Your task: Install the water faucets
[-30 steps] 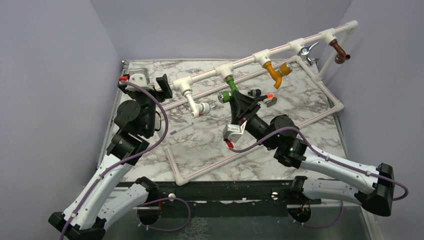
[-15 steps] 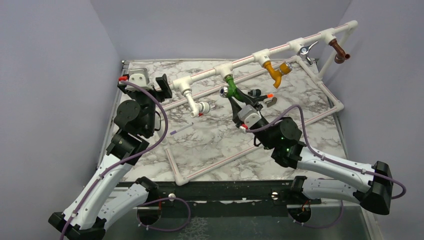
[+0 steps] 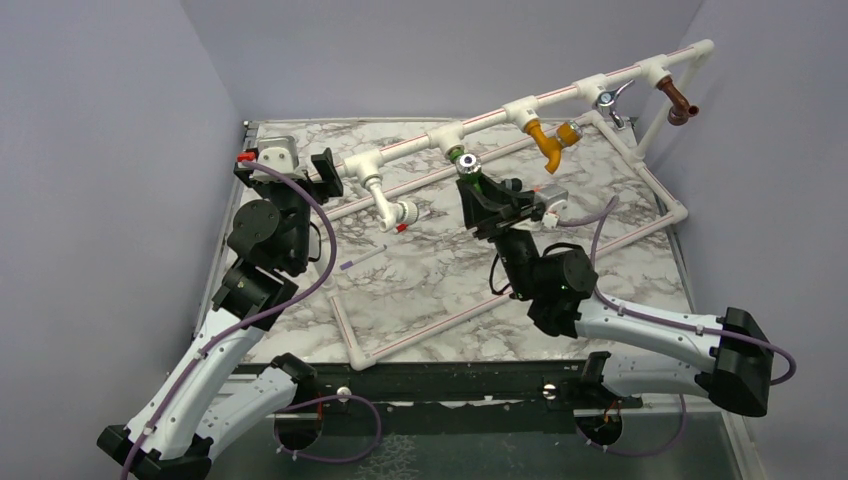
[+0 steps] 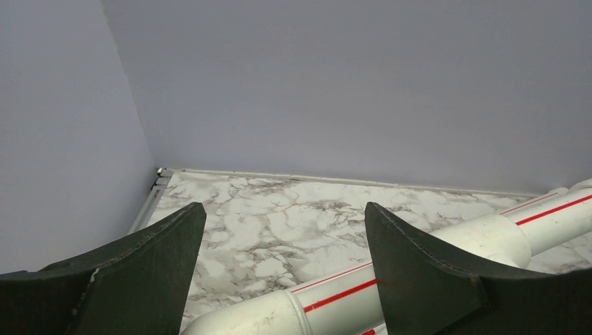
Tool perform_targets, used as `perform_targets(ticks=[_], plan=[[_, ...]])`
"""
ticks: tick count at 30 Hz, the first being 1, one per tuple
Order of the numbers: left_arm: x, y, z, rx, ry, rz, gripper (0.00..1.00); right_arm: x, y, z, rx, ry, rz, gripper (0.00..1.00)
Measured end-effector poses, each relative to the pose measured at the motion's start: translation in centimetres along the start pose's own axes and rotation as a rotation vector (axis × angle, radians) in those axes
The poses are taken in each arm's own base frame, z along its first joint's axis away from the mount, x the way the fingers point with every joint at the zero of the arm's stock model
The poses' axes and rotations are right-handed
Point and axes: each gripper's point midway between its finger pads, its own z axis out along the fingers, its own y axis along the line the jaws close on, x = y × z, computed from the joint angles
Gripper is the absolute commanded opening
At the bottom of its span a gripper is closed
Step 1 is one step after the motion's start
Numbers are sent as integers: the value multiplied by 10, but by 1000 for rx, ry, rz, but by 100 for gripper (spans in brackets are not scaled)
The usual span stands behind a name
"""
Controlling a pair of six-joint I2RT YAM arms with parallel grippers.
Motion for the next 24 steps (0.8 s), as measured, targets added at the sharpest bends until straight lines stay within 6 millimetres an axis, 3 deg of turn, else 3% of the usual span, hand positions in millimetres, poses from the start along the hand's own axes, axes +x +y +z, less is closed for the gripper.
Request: perform_targets(ticks=[12, 20, 24], plan=[[0, -1, 0, 7, 1, -3, 84, 5, -18, -3, 313, 29, 757, 1], [0, -1, 0, 7, 1, -3, 84, 7, -20, -5, 396, 46, 938, 1], [0, -1, 0, 8, 1, -2, 84, 8, -21, -6, 408, 49, 976, 23]])
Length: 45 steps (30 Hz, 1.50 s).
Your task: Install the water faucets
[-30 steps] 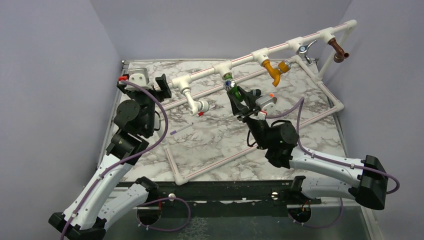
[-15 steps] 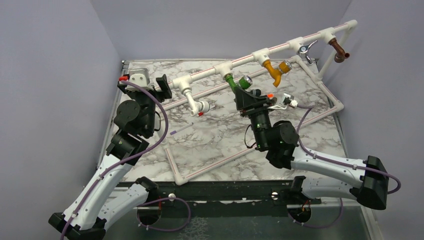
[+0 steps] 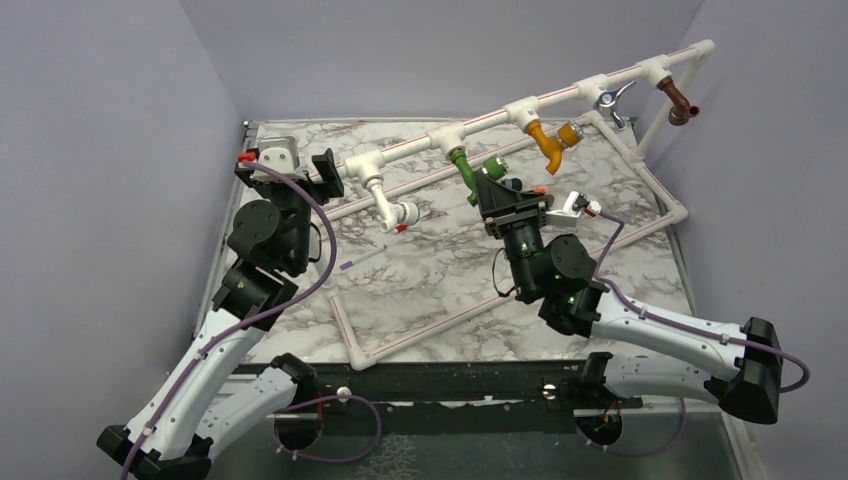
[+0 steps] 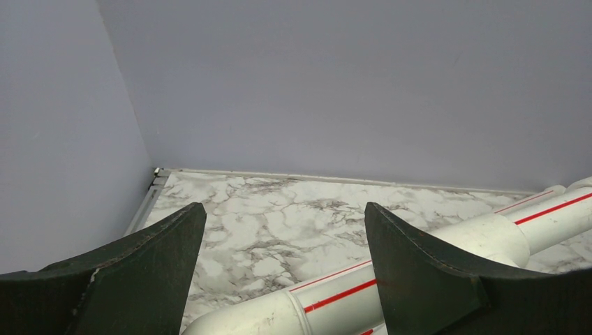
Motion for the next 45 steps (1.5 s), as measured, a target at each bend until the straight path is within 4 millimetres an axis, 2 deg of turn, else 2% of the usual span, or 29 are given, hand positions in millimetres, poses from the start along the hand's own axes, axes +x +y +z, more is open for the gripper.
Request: perform_targets(ticks=[9, 18, 23, 28, 33, 45], plan=[[0, 0, 0, 0, 0, -1, 84, -1, -1, -1, 8, 2, 11, 51], [0, 0, 0, 1, 1, -1, 84, -12, 7, -5, -9, -8, 21, 58], [0, 0, 0, 0, 1, -1, 84, -17, 6, -8, -2, -2, 7, 66], [0, 0, 0, 0, 1, -1, 84, -24, 3, -15, 12, 9, -39, 69], [0, 0, 0, 0, 1, -1, 84, -39, 7, -23, 7, 7, -75, 69], [0, 0, 0, 0, 1, -1, 84, -70, 8, -41, -42, 3, -331, 66]])
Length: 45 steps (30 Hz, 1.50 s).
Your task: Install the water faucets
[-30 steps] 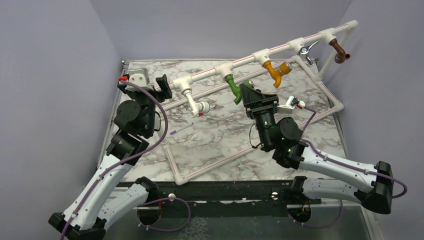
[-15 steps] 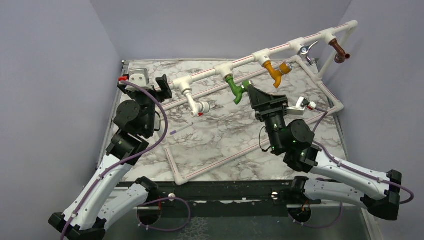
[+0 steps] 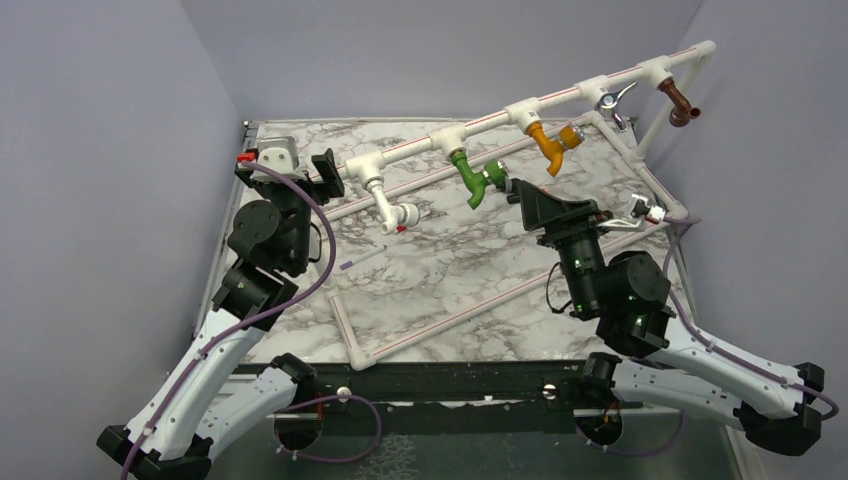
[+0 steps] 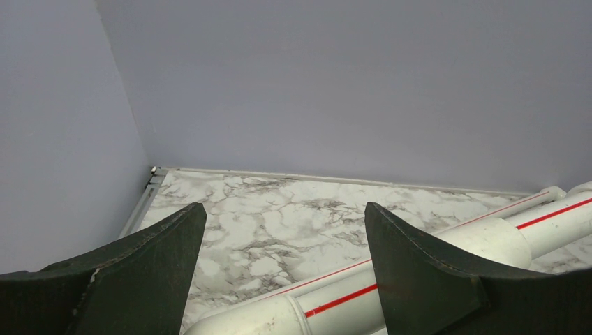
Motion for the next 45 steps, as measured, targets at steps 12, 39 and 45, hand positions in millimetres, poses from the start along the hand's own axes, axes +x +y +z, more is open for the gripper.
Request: perform_targets(ticks=[12, 39, 45], plan=[[0, 0, 0, 0, 0, 0, 84, -18, 1, -11, -145, 18, -582, 70], [0, 0, 0, 0, 0, 0, 84, 19, 20, -20, -764, 88, -1971, 81], [0, 0, 0, 0, 0, 0, 84, 37, 20, -8, -805, 77, -2126, 81]])
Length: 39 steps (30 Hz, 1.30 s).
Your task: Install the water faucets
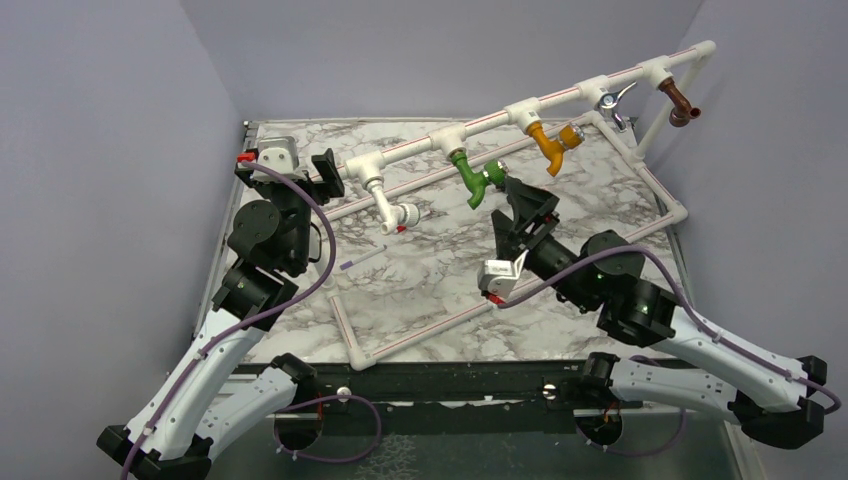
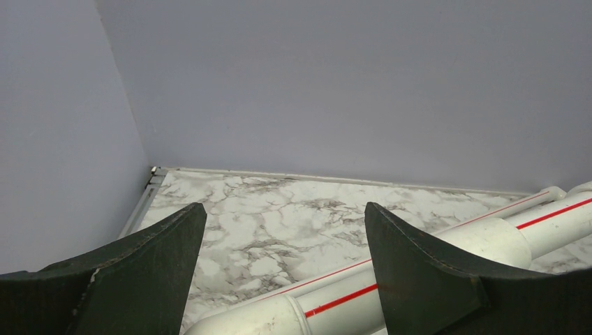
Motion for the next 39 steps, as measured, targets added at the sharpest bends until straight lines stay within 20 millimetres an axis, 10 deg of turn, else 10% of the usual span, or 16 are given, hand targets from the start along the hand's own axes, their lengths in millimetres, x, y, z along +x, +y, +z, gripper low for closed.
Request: perform_targets(ticks=[16, 39], plan=[[0, 0, 0, 0, 0, 0, 84, -7, 7, 32, -55, 9, -495, 80], [0, 0, 0, 2, 0, 0, 84, 0, 24, 54, -81, 65, -445, 61]])
